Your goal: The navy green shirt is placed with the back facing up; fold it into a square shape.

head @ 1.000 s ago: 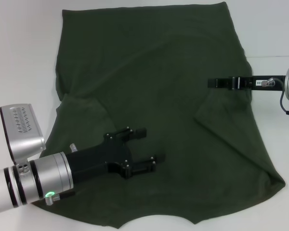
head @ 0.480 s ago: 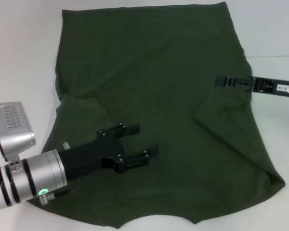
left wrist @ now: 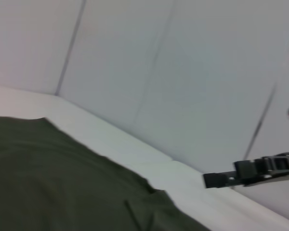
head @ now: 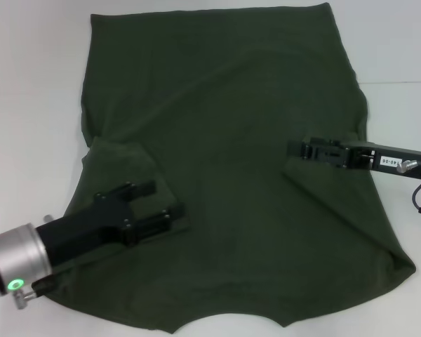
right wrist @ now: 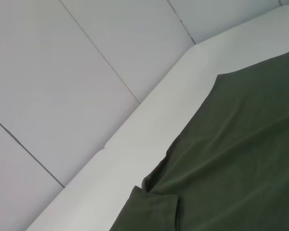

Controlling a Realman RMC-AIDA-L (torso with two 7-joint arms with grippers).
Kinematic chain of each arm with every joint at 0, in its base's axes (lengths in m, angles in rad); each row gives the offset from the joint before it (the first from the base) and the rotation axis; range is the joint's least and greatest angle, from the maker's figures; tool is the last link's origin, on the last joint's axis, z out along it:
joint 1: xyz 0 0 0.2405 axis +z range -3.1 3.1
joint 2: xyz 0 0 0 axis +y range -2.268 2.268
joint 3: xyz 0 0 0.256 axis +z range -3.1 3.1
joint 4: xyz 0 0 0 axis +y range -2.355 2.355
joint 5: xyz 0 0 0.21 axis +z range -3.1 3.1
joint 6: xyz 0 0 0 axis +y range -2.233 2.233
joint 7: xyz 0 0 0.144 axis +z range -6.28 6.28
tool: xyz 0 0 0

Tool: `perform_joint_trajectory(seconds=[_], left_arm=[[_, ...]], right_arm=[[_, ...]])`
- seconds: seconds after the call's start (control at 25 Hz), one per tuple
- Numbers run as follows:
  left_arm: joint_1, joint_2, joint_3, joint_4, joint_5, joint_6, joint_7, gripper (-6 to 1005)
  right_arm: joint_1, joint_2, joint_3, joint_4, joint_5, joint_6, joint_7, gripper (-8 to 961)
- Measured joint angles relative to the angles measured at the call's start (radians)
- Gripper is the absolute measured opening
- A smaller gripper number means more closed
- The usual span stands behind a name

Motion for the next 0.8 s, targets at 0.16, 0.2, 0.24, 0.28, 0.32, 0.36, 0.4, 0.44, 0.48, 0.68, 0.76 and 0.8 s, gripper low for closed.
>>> perform_joint_trajectory(seconds=[0.16, 0.2, 0.24, 0.28, 0.32, 0.36, 0.4, 0.44, 0.48, 0.68, 0.76, 0.8], left_arm=[[0.04, 0.012, -0.037, 0.029, 0.024, 0.004, -0.036, 846], [0.051, 0.015, -0.047, 0.041, 0.034, 0.005, -0.046, 846], [0.063, 0.017, -0.06, 0.054, 0.049, 0.006, -0.063, 846], [0.078, 0.017, -0.078, 0.076, 0.068, 0.006, -0.081, 846], [0.089, 0.017, -0.093, 0.091, 0.085, 0.007, -0.095, 846], [0.099, 0.017, -0.107, 0.107, 0.101, 0.007, -0.107, 845], [0.111, 0.014, -0.121, 0.125, 0.115, 0.008, -0.117, 845], [0.125, 0.011, -0.138, 0.146, 0.13, 0.009, -0.126, 845], [0.135, 0.008, -0.15, 0.16, 0.14, 0.011, -0.132, 845], [0.165, 0.004, -0.211, 0.211, 0.212, 0.038, -0.165, 845], [0.17, 0.005, -0.229, 0.223, 0.247, 0.045, -0.181, 845], [0.173, 0.006, -0.237, 0.227, 0.26, 0.047, -0.186, 845]], right_arm=[[0.003, 0.006, 0.0, 0.002, 0.001, 0.003, -0.012, 928], [0.005, 0.007, -0.001, 0.002, 0.001, 0.003, -0.012, 927], [0.008, 0.008, -0.001, 0.002, 0.001, 0.004, -0.012, 927], [0.011, 0.009, -0.001, 0.002, 0.001, 0.007, -0.011, 926], [0.017, 0.011, 0.002, 0.003, 0.001, 0.014, -0.009, 926], [0.017, 0.011, 0.002, 0.003, 0.001, 0.014, -0.009, 925], [0.022, 0.012, 0.002, 0.003, 0.001, 0.022, -0.006, 925], [0.025, 0.013, 0.002, 0.003, 0.001, 0.028, -0.004, 924], [0.028, 0.014, 0.002, 0.003, 0.001, 0.034, -0.002, 924], [0.044, 0.016, 0.001, 0.005, 0.001, 0.051, 0.0, 923], [0.048, 0.016, 0.0, 0.005, 0.0, 0.054, 0.0, 923], [0.049, 0.016, 0.0, 0.005, 0.0, 0.055, 0.0, 923]])
